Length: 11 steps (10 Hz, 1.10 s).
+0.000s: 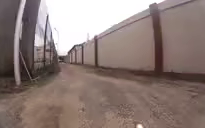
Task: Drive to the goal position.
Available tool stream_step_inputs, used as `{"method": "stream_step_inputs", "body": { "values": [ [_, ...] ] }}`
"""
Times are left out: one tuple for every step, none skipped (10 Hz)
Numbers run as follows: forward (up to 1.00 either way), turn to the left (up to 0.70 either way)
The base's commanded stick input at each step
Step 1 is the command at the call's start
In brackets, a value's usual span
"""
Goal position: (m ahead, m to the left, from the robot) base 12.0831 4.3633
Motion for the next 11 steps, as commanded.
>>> {"method": "stream_step_inputs", "body": {
  "values": [
    [0.70,0.00],
    [0.70,0.05],
    [0.70,0.35],
    [0.70,0.35],
    [0.70,0.23],
    [0.70,0.00],
    [0.70,0.00],
    [0.70,0.00],
    [0.70,0.00],
    [0.70,0.35],
    [0.70,0.00]
  ]
}}
